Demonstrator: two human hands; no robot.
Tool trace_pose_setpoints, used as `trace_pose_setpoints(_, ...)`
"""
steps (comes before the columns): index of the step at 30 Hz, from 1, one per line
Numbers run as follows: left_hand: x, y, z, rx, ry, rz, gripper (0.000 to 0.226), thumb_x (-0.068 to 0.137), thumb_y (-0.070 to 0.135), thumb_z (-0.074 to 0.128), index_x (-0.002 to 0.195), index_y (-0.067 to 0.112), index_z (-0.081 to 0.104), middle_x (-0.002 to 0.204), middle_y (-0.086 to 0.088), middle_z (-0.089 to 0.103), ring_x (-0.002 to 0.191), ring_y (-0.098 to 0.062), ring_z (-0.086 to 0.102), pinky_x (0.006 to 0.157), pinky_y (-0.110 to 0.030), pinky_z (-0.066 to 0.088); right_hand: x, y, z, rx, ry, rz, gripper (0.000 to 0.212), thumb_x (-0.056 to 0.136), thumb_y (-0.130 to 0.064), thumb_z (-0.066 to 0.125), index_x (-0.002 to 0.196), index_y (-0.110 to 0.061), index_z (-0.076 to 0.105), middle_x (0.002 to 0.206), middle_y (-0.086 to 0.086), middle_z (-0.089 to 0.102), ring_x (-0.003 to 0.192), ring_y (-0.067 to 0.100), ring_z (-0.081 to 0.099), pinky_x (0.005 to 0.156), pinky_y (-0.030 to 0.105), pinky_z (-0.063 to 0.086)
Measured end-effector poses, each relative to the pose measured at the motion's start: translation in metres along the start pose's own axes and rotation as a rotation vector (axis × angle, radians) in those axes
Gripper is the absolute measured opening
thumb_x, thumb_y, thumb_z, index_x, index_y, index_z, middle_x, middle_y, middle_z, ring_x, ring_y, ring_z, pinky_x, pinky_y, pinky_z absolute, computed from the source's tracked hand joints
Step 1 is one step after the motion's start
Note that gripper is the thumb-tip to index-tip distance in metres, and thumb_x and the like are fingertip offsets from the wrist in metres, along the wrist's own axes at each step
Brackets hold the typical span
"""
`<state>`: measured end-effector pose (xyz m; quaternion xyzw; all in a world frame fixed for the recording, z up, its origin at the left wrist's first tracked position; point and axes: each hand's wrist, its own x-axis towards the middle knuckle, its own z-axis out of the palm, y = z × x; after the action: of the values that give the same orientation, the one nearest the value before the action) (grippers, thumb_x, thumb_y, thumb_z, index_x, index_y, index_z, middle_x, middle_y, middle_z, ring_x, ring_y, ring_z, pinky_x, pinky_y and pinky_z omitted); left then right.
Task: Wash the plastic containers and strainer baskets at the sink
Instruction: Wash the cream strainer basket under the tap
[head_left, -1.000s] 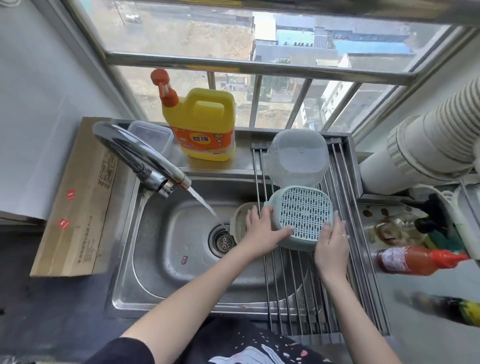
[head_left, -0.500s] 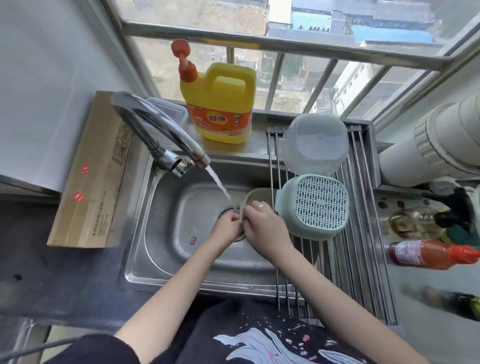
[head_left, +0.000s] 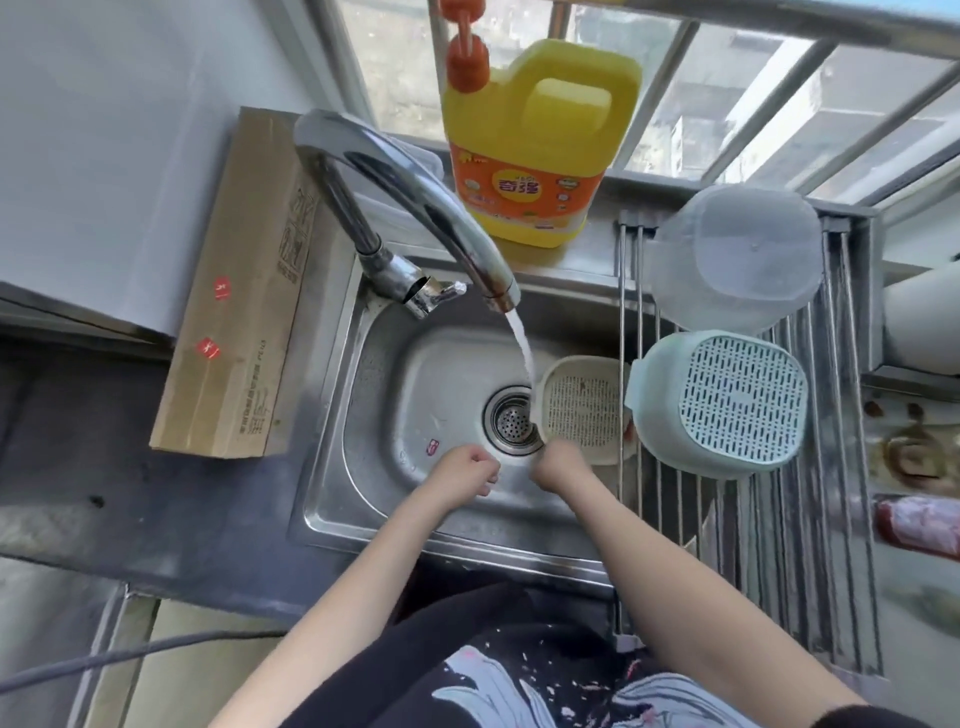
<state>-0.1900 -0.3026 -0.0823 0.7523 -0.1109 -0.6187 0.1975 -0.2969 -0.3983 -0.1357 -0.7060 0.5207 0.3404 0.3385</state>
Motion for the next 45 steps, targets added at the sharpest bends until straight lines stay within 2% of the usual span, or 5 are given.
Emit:
trace_pose_setpoints(11,0.008,0.015,-0.006,-0.227,0.013,-0.059,0.034,0.093,0.044,0.049,0.106,0.013,0.051,0.103,-0.01,0.058,0.091,-0.023,0.062,0.079,-0.033,0.049,-0.047,-0.007,-0.014,-0.39,0.313,-0.309,0.025,0.086,0.005,0.049,0.106,-0.003,0.063,0.103,0.013,0.069,0.095,0.027,0.067,0.073,0.033,0.051)
trace_pose_setpoints(18,-0.003,0.023,-0.009,-0.441,0.176,-0.061,0.032,0.084,0.027,0.066,0.109,0.007,0.061,0.087,-0.015,0.069,0.07,-0.025,0.069,0.068,-0.036,0.06,-0.063,-0.005,-0.012,-0.429,0.483,-0.623,0.048,0.017,-0.005,0.087,0.047,-0.018,0.053,0.038,-0.004,0.047,0.025,0.013,0.044,0.028,0.013,0.023)
trace_pose_setpoints(29,-0.035,0.01,-0.022,-0.592,0.476,0.037,0.021,0.085,0.002,0.05,0.102,0.01,0.059,0.106,-0.015,0.066,0.086,-0.035,0.068,0.057,-0.04,0.06,-0.072,-0.019,-0.05,-0.372,0.349,-0.736,0.045,0.09,-0.015,0.049,0.134,-0.021,0.048,0.135,0.003,0.055,0.116,0.028,0.056,0.092,0.041,0.049)
trace_pose_setpoints(36,-0.05,0.02,-0.035,-0.141,0.619,0.196,0.019,0.082,0.008,0.055,0.097,0.002,0.064,0.1,-0.017,0.068,0.09,-0.034,0.067,0.075,-0.039,0.058,-0.058,-0.007,-0.08,-0.76,0.514,-0.958,0.045,0.088,-0.006,0.053,0.133,-0.016,0.051,0.142,0.003,0.049,0.143,0.022,0.027,0.111,0.044,-0.015)
trace_pose_setpoints(45,-0.045,0.023,-0.022,-0.634,0.546,0.177,0.045,0.083,0.012,0.063,0.124,0.001,0.05,0.119,-0.015,0.06,0.095,-0.028,0.065,0.072,-0.04,0.06,-0.047,0.009,-0.086,-0.737,0.793,-1.231,0.03,0.06,0.001,0.08,0.088,0.001,0.072,0.086,0.012,0.074,0.084,0.027,0.072,0.083,0.04,0.054)
